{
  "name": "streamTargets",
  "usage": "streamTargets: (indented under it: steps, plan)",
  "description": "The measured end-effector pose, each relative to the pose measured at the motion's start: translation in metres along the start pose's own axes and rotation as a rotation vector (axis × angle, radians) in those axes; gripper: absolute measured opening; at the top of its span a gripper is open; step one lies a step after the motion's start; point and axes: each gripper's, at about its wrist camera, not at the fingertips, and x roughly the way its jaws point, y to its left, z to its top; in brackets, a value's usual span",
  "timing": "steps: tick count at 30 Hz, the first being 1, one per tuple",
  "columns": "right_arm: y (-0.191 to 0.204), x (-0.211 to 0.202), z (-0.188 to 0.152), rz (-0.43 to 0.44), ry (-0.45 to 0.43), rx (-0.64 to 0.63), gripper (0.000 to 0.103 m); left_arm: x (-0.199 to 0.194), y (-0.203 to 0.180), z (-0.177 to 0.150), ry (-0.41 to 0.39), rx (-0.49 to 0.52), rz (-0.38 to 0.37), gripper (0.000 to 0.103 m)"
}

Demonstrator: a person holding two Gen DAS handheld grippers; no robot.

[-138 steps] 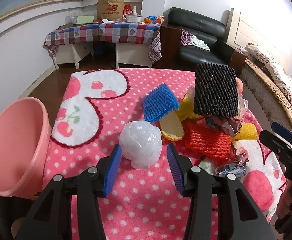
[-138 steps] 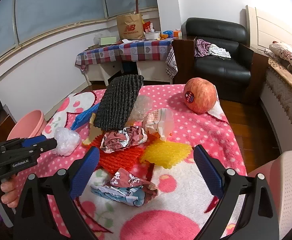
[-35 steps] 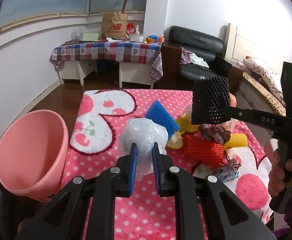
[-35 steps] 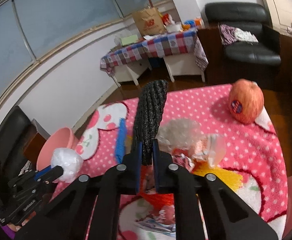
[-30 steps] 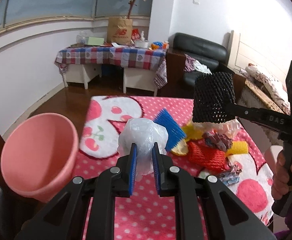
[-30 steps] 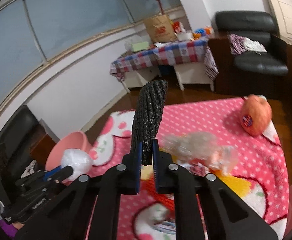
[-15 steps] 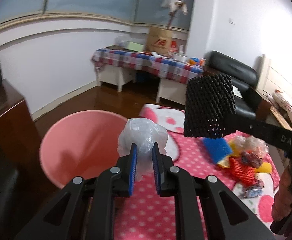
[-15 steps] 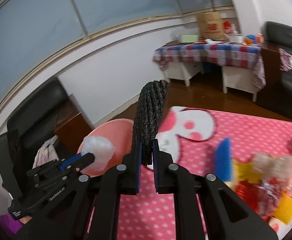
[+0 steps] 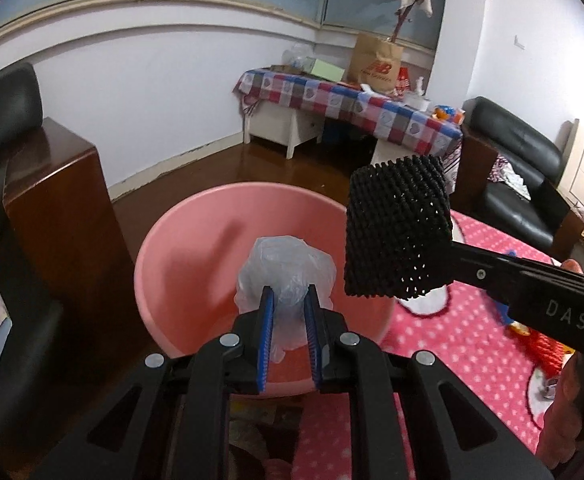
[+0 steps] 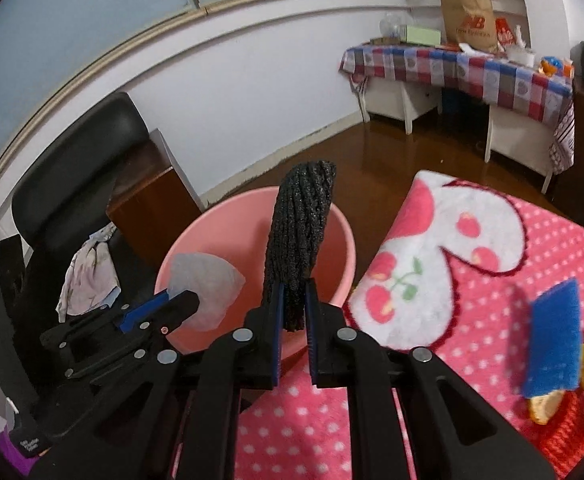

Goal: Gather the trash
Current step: 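Open left tool over bucket while right tool drops black foam in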

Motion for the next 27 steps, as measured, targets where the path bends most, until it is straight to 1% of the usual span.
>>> streamTargets:
  steps: [4, 5, 6, 7, 8, 10, 13, 18, 24, 27]
  plan:
    - [0.000, 0.017, 0.001, 0.029, 0.031, 0.028, 0.011, 0.005, 0.008, -0.001, 0.010, -0.012, 0.013, 0.023]
    - [0.000, 0.019, 0.001, 0.038, 0.034, 0.034, 0.013, 0.005, 0.008, -0.001, 0.009, -0.013, 0.014, 0.024]
    - [0.000, 0.021, 0.001, 0.047, 0.036, 0.037, 0.016, 0.005, 0.008, -0.001, 0.008, -0.015, 0.014, 0.027]
    - [0.000, 0.021, 0.001, 0.055, 0.037, 0.040, 0.026, 0.005, 0.009, -0.001, 0.005, -0.018, 0.013, 0.030]
    - [0.000, 0.021, 0.001, 0.064, 0.032, 0.043, 0.033, 0.004, 0.009, -0.001, 0.003, -0.019, 0.013, 0.031]
    - [0.000, 0.020, 0.002, 0.070, 0.023, 0.035, 0.037, 0.003, 0.009, 0.001, -0.002, -0.018, 0.013, 0.033]
    - [0.001, 0.018, 0.002, 0.065, 0.014, 0.021, 0.037, 0.001, 0.009, 0.002, -0.008, -0.021, 0.010, 0.034]
    - [-0.006, 0.000, -0.004, 0.036, -0.013, 0.015, 0.037, -0.009, -0.004, 0.005, -0.033, 0.000, -0.029, 0.034]
    - [-0.029, -0.035, -0.019, -0.039, -0.052, 0.030, 0.037, -0.017, -0.038, 0.007, -0.045, 0.053, -0.103, 0.034]
    - [-0.042, -0.053, -0.027, -0.084, -0.068, 0.042, 0.037, -0.019, -0.063, 0.008, -0.041, 0.085, -0.146, 0.034]
